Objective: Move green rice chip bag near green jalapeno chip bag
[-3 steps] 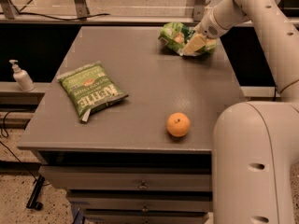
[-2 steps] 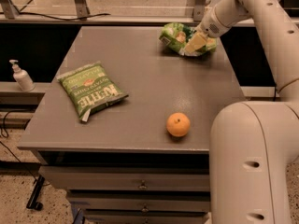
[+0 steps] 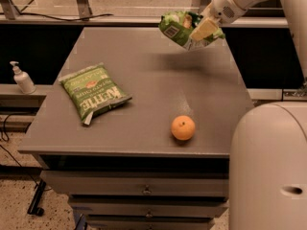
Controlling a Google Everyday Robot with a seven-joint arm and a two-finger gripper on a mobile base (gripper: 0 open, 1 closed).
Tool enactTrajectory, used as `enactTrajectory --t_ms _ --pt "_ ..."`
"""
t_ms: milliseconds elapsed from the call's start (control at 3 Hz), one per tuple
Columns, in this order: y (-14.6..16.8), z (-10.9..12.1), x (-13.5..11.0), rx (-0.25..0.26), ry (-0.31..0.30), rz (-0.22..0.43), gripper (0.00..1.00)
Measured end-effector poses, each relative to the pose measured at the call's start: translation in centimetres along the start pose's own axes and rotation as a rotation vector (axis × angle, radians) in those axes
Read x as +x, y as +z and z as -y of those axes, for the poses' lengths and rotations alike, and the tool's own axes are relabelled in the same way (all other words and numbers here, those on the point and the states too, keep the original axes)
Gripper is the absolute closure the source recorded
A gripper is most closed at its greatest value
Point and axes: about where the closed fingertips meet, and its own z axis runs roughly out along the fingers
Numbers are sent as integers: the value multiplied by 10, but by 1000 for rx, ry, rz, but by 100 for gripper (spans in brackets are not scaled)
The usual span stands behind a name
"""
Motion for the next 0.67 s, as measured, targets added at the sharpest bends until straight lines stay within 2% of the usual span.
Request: enactTrajectory --t_ms 333,667 --pt "-35 -25 -34 23 -122 23 100" --pt "-71 -55 -81 115 -267 68 100"
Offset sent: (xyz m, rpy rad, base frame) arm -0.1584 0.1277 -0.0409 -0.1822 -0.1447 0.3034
